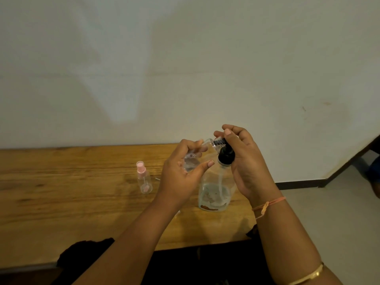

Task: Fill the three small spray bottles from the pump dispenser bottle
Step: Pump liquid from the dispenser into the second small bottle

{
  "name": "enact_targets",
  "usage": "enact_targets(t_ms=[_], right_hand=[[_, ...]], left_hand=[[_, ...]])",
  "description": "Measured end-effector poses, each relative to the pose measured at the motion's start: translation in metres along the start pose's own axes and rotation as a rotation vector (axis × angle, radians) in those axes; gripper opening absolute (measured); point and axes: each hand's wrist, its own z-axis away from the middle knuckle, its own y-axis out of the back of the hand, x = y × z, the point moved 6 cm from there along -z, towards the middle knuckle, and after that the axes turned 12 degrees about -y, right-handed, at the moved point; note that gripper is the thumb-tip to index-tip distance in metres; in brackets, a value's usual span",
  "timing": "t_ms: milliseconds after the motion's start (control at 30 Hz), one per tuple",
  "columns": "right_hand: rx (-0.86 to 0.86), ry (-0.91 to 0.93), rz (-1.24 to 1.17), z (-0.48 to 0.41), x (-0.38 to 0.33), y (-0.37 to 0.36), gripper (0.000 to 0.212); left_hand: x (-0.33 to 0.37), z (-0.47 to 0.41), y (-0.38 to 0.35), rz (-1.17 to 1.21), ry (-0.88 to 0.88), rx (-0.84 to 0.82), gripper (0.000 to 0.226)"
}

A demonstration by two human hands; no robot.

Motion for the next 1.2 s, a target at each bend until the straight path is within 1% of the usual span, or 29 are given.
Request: enact_targets(t_ms=[167,267,400,533,600,667,733,833,1033,1200], right_hand=[[0.007,0.015,0.059,0.0009,-0.0020,-0.0017,0.014],[0.017,0.024,0.004,0.0024,-0.0007,0.0012,0.014],[0.010,0.004,-0.090,0.0015,0.0007,0.0023,0.019],[0.005,-0.004,-0.042,0.0010,0.0004,0.0000,0.012],[0.005,0.009,0.004,0.0017,-0.0006,-0.0015,0.011],[0.016,0.019,0.050,0.0015,-0.0016,-0.0016,0.011],[0.020,0.017,0.073,0.0004,-0.0017,-0.0020,0.013],[0.020,0.017,0.067,0.0001,-0.0021,-0.0012,0.015],[0.024,0.003,-0.022,0.0014,0.0009,0.0008,0.009],[0.026,0.012,0.013,0.0006,0.0000,-0.0002,0.009]], left_hand=[[-0.0041,0.0021,0.0003,-0.042,0.003,-0.027,0.038],[-0.0021,0.0020,0.0008,-0.025,0.006,-0.015,0.036],[0.0030,-0.0024,0.0029,-0.027,-0.021,-0.005,0.031],[0.0024,-0.0022,0.0019,-0.028,-0.023,-0.011,0.036],[0.0006,-0.0011,0.0012,-0.026,-0.006,-0.026,0.034],[-0.0018,-0.0003,0.0011,-0.022,0.011,-0.030,0.031],[-0.0040,0.0007,0.0004,-0.044,0.015,-0.038,0.033],[-0.0046,0.0016,-0.0004,-0.054,0.004,-0.042,0.031],[0.0011,-0.0021,0.0015,0.015,0.001,-0.005,0.027],[0.0002,-0.0004,0.0008,-0.013,0.001,-0.012,0.029]])
